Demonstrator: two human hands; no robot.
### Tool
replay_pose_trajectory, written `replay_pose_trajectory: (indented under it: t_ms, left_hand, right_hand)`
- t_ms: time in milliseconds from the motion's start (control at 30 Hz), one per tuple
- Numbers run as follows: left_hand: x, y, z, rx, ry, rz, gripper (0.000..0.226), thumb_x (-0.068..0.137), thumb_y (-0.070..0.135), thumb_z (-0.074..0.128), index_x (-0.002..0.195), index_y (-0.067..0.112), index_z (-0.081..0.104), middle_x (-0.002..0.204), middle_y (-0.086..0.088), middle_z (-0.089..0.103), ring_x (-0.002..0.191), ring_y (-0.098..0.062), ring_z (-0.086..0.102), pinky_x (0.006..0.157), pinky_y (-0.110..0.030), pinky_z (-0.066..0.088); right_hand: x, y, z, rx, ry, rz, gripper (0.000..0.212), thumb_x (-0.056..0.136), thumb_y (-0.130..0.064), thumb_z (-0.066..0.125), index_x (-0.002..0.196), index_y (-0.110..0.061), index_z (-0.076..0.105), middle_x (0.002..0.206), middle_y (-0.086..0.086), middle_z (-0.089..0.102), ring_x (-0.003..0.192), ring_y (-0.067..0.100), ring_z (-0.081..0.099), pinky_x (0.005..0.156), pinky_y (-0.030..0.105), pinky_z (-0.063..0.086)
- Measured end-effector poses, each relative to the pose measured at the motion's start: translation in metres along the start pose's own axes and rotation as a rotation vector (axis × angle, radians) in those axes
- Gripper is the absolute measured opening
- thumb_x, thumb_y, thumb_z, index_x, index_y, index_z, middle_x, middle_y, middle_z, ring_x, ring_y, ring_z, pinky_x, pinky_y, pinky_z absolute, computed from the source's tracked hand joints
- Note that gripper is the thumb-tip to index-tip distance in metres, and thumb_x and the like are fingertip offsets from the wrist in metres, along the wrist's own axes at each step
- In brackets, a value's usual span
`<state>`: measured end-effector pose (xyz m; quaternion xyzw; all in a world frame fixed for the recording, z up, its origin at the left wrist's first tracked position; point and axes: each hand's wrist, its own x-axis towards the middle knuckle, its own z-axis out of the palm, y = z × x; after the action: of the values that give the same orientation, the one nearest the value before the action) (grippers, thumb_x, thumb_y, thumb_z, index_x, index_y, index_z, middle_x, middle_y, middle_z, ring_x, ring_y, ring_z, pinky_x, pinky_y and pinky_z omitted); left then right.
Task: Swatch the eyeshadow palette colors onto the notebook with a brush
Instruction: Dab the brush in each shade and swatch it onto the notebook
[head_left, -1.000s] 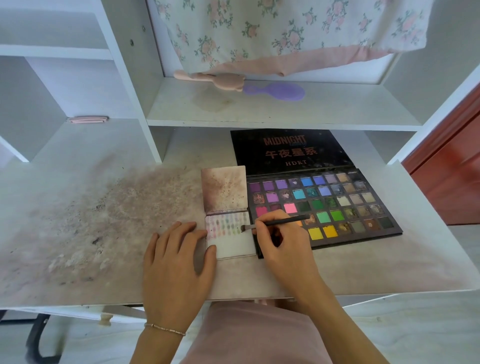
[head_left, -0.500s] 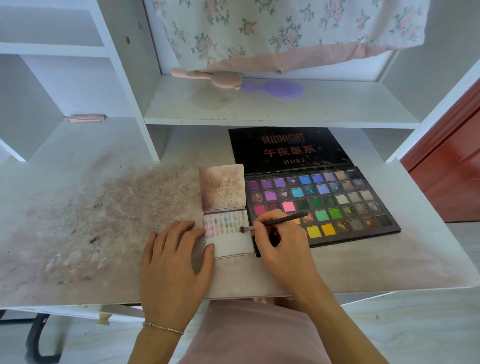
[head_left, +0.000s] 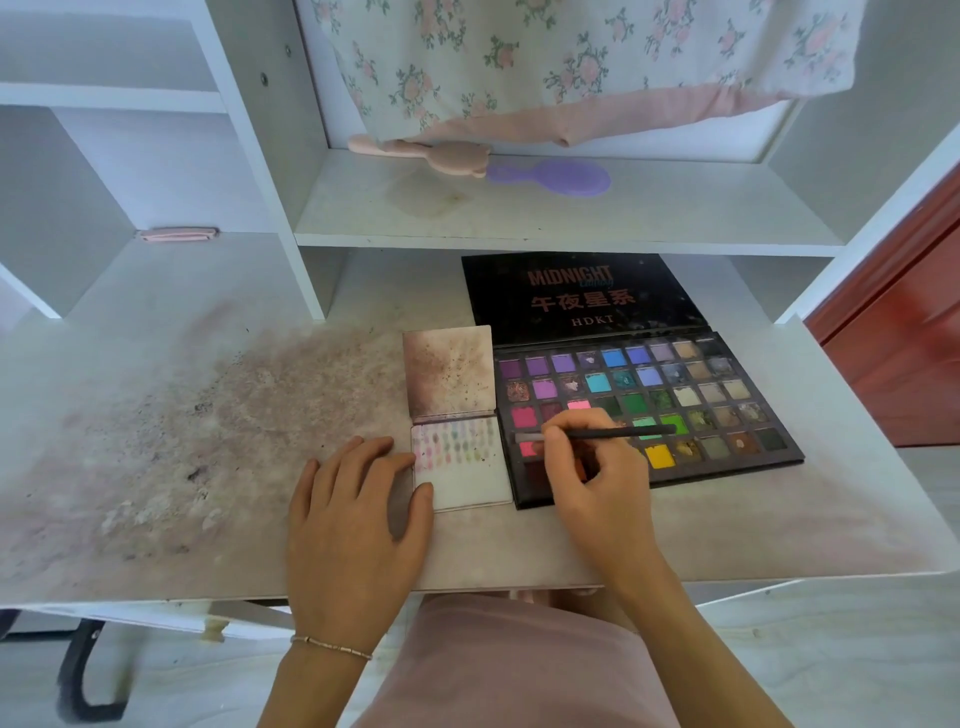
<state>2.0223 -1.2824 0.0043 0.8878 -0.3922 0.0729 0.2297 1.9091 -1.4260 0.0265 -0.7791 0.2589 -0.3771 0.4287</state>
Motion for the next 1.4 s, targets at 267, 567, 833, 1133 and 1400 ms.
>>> replay_pose_trajectory:
  t_ms: [267,567,833,1133,1400]
  left_hand:
    - [0.0,0.0,0.001,-0.001,0.006,0.002,0.042,0.08,0.042,0.042,0.097,0.014,0.068,0.109,-0.007,0.065,0.106,-0.031,0.059,0.101,-0.05,0.035]
    - [0.0,0.001,0.002,-0.01,0.029,-0.004,0.045,0.08,0.044,0.041,0.097,0.012,0.068,0.11,-0.009,0.064,0.105,-0.033,0.058,0.1,-0.051,0.034]
    - [0.001,0.002,0.001,-0.012,0.025,-0.008,0.047,0.079,0.045,0.04,0.098,0.011,0.067,0.11,-0.011,0.064,0.104,-0.035,0.058,0.1,-0.054,0.035]
    - [0.001,0.002,0.001,-0.01,0.031,-0.002,0.047,0.079,0.045,0.04,0.097,0.012,0.067,0.11,-0.009,0.064,0.103,-0.034,0.057,0.098,-0.053,0.036]
    - [0.001,0.002,0.002,-0.005,0.038,-0.004,0.046,0.079,0.045,0.04,0.097,0.012,0.067,0.111,-0.009,0.064,0.102,-0.034,0.057,0.097,-0.054,0.037]
  right_hand:
    - [0.002,0.024,-0.047,-0.054,0.231,0.086,0.029,0.092,-0.008,0.046,0.084,-0.036,0.05,0.075,-0.015,0.057,0.069,-0.004,0.059,0.052,0.015,0.049]
    - [0.011,0.055,-0.109,-0.231,0.544,0.246,0.008,0.092,-0.009,0.045,0.091,-0.014,0.052,0.072,-0.012,0.053,0.066,-0.017,0.053,0.056,-0.003,0.035]
    - [0.016,0.064,-0.121,-0.327,0.539,0.3,0.009,0.093,-0.013,0.044,0.093,-0.015,0.053,0.072,-0.011,0.051,0.068,0.006,0.048,0.058,0.005,0.034]
    - [0.017,0.066,-0.121,-0.362,0.522,0.325,0.009,0.093,-0.014,0.044,0.09,-0.019,0.051,0.07,-0.016,0.049,0.064,-0.006,0.048,0.053,0.003,0.035]
    - [0.016,0.066,-0.121,-0.361,0.517,0.306,0.009,0.093,-0.012,0.045,0.09,-0.018,0.052,0.071,-0.017,0.049,0.065,-0.006,0.048,0.055,-0.003,0.034]
